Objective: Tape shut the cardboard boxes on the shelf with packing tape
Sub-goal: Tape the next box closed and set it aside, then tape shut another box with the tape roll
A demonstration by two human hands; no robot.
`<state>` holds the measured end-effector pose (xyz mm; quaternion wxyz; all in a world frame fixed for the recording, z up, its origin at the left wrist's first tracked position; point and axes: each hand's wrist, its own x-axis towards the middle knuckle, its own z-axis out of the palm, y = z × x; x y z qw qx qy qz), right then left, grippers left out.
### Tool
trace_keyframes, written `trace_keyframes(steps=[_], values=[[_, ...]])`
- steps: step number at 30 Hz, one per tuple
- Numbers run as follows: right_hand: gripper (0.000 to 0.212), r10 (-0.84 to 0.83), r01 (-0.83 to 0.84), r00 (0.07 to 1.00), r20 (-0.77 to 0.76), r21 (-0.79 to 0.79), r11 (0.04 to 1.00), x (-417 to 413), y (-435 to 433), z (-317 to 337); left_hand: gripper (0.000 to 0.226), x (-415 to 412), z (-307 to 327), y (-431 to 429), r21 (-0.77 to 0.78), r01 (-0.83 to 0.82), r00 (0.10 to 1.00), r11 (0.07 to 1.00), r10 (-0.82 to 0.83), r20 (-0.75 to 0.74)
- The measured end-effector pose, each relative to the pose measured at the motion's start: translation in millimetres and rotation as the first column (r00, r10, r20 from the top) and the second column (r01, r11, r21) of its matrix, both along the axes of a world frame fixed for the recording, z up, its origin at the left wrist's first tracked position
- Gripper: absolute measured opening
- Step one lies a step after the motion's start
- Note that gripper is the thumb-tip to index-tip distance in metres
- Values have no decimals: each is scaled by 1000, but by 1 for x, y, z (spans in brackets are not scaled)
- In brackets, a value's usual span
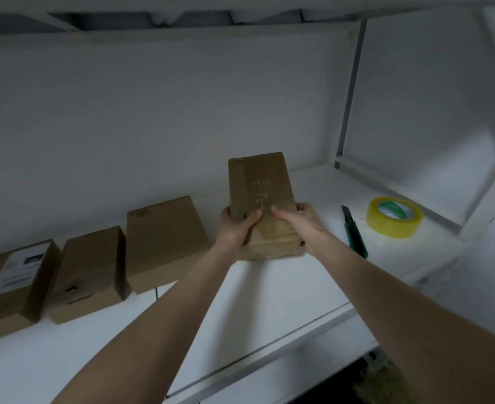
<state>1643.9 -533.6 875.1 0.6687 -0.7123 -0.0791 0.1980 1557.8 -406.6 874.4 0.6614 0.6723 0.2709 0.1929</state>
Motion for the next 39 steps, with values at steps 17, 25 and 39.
trace_keyframes(steps=[17,25,39], values=[[93,287,-260,950,-123,197,945,-189,76,38,49,-250,60,45,-98,-254,967,962,249,-60],[41,567,-543,799,-201,164,823,-293,155,63,46,-365,87,125,-146,-417,909,897,405,-101],[30,484,-455,867,-121,207,866,-414,362,86,21,-489,104,312,275,-506,847,817,531,-20]])
